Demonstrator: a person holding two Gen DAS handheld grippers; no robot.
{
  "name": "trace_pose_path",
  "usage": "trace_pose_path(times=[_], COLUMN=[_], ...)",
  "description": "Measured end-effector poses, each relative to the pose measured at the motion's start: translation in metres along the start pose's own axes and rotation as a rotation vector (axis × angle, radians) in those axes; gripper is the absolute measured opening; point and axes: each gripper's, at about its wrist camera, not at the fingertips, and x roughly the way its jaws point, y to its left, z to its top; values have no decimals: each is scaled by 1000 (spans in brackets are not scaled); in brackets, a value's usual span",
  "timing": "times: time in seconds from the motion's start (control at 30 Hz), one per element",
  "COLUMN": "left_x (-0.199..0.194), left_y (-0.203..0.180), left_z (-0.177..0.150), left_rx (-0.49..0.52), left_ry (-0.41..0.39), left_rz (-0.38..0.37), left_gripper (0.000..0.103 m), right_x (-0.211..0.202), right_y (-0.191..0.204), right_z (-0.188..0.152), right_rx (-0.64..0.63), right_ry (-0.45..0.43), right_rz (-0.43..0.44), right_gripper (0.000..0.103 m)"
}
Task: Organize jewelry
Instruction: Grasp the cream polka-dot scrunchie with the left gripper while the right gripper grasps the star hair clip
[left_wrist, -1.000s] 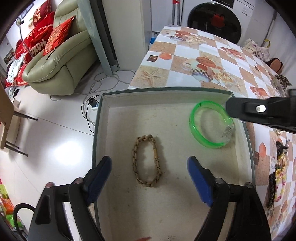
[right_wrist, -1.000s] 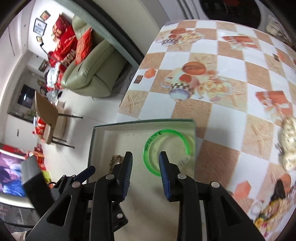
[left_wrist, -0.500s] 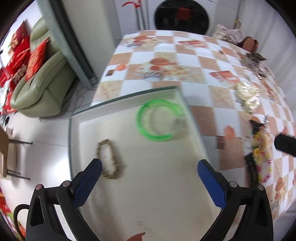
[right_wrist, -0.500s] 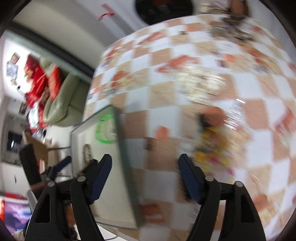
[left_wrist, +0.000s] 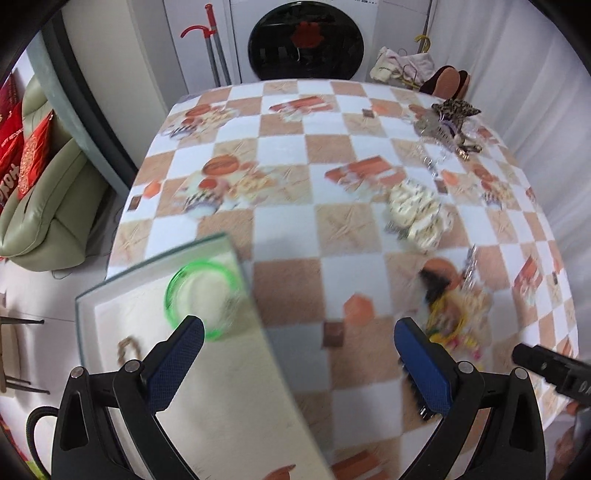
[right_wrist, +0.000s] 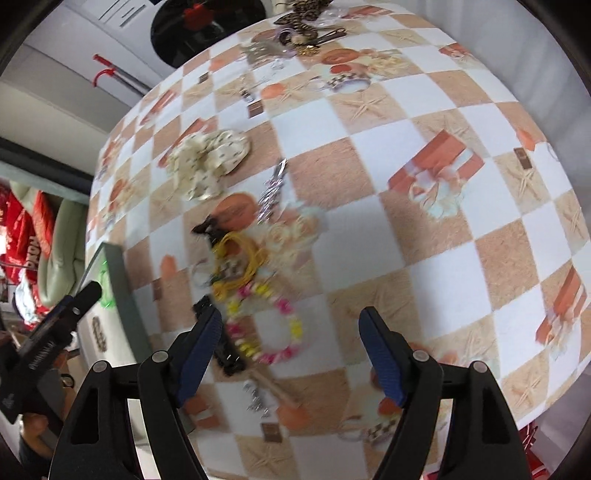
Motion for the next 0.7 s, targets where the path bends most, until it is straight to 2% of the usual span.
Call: trace_pose_path(times=[0.27, 0.43, 0.53, 0.7], left_x=[26, 44, 57, 75], left_y=[-30, -51, -63, -75], left_z=[43, 62, 71, 81], left_rx=[-35, -26, -7, 14], left_ry=[21, 24, 27, 32], left_rz=[-99, -126, -125, -125], left_gripper=[103, 103, 103, 103], right_x=[11, 23, 31, 42], right_y=[2, 6, 11, 13], right_z=[32, 44, 49, 56], right_rx=[-21, -34, -54, -70], right_ry=[-46, -60, -71, -85], right_rz=[-43, -47, -50, -62], right_gripper=[79, 79, 75, 64])
